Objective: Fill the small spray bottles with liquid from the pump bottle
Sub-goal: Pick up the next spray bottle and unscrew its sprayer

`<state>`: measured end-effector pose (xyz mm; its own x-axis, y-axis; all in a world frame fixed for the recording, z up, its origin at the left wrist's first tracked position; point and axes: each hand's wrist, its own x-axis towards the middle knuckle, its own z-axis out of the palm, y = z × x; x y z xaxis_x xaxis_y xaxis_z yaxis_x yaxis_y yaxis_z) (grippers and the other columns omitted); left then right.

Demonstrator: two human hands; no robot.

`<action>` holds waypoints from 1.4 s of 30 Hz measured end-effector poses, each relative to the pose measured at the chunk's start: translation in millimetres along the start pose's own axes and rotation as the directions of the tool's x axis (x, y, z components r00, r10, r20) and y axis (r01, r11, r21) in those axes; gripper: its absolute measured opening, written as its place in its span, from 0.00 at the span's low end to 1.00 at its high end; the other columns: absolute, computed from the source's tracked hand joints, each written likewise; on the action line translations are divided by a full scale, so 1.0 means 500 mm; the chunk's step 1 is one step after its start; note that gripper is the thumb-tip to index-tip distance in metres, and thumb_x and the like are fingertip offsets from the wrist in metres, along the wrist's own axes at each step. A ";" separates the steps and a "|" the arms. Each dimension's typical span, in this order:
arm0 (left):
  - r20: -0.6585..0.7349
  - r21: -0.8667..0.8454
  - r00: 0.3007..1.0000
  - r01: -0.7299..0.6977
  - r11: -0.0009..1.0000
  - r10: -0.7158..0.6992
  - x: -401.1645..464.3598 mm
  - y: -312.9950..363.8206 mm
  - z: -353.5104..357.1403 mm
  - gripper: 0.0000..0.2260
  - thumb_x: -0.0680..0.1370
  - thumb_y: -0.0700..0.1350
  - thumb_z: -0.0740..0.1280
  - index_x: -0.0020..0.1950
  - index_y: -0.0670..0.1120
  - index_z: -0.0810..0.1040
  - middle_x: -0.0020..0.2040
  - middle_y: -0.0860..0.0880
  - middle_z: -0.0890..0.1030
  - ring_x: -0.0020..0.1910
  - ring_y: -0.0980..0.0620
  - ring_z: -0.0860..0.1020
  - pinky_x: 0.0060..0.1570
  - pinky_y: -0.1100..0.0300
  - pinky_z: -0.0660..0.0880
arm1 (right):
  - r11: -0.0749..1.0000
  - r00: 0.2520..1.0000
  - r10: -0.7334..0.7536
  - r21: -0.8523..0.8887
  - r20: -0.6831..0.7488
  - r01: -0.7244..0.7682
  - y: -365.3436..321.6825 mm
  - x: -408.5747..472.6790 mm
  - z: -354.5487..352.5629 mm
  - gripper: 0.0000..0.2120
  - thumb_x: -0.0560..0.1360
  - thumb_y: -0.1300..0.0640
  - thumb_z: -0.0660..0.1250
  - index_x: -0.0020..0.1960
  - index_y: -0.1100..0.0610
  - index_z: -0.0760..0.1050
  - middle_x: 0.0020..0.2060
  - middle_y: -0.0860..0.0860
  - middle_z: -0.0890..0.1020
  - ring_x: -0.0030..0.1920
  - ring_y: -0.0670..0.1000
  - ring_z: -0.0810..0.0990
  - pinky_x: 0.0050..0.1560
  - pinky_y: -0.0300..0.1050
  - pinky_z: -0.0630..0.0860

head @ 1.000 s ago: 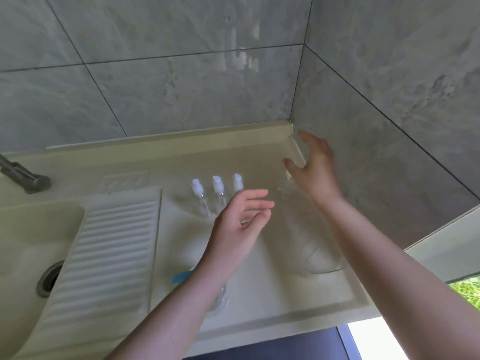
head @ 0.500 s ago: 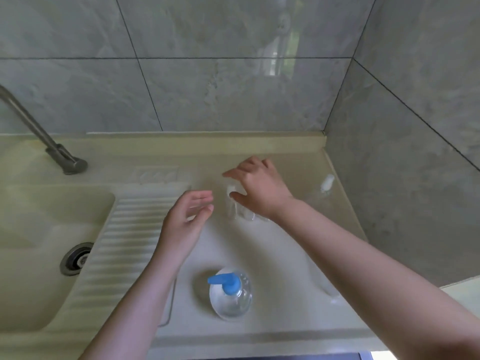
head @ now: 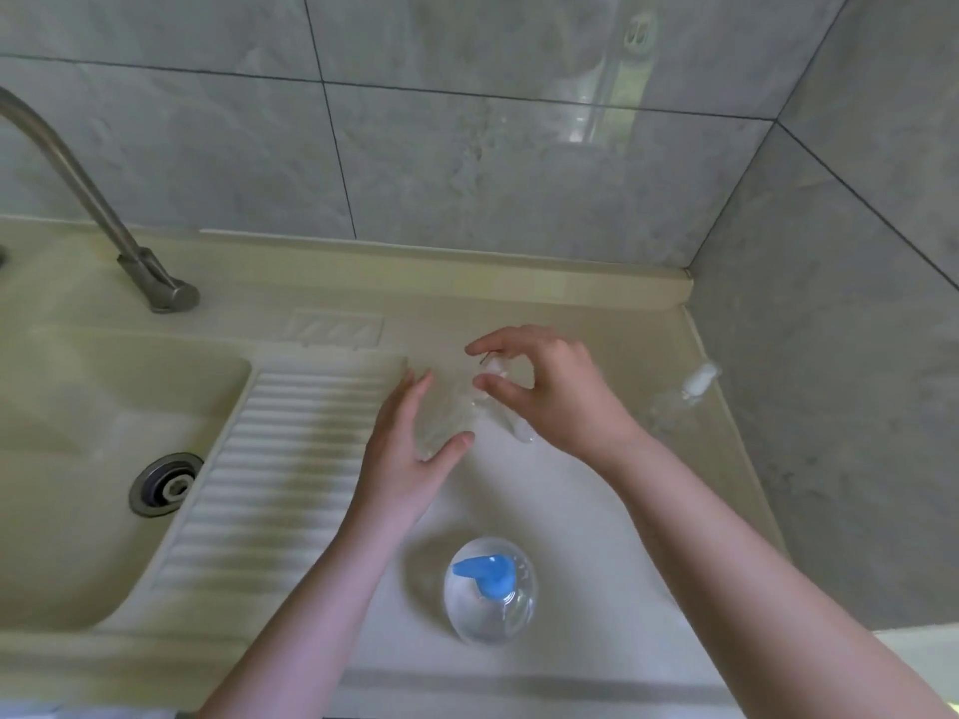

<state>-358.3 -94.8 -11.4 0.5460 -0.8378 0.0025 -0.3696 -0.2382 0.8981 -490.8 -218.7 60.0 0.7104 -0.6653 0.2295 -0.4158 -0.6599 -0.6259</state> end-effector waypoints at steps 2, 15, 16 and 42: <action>-0.006 -0.007 1.000 -0.018 1.000 0.018 -0.011 0.020 -0.003 0.29 0.74 0.49 0.74 0.73 0.57 0.68 0.68 0.62 0.71 0.68 0.65 0.68 0.64 0.69 0.64 | 0.963 0.994 0.079 0.253 0.071 -0.094 -0.026 -0.018 -0.015 0.12 0.76 0.54 0.73 0.58 0.47 0.81 0.48 0.42 0.84 0.52 0.42 0.81 0.49 0.33 0.72; 0.008 0.028 0.998 -0.065 0.997 0.065 -0.078 0.083 0.015 0.13 0.73 0.53 0.74 0.46 0.55 0.69 0.39 0.56 0.79 0.36 0.57 0.77 0.38 0.59 0.74 | 0.581 0.825 0.549 0.771 -0.135 -0.260 -0.082 -0.074 0.010 0.13 0.64 0.58 0.83 0.47 0.56 0.84 0.34 0.49 0.78 0.37 0.48 0.76 0.41 0.37 0.74; 0.039 -0.001 0.998 -0.048 0.999 0.048 -0.074 0.087 0.006 0.13 0.73 0.52 0.74 0.46 0.54 0.70 0.39 0.55 0.80 0.36 0.56 0.77 0.38 0.61 0.72 | 0.573 0.837 0.535 0.779 -0.120 -0.255 -0.084 -0.076 0.005 0.14 0.65 0.59 0.82 0.49 0.55 0.85 0.35 0.49 0.81 0.38 0.47 0.79 0.45 0.38 0.77; 0.104 -0.063 0.993 -0.055 0.997 0.061 -0.075 0.123 -0.004 0.13 0.74 0.51 0.74 0.44 0.53 0.70 0.34 0.58 0.77 0.31 0.59 0.74 0.33 0.70 0.67 | 0.519 0.881 0.460 0.838 -0.109 -0.167 -0.076 -0.080 0.002 0.33 0.70 0.62 0.78 0.70 0.47 0.71 0.42 0.54 0.77 0.47 0.50 0.79 0.59 0.46 0.77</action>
<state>-399.7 -77.1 44.9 0.4414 -0.8972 0.0115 -0.3508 -0.1608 0.9225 -502.7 -166.7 73.9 0.3724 -0.9280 -0.0045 0.1409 0.0613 -0.9881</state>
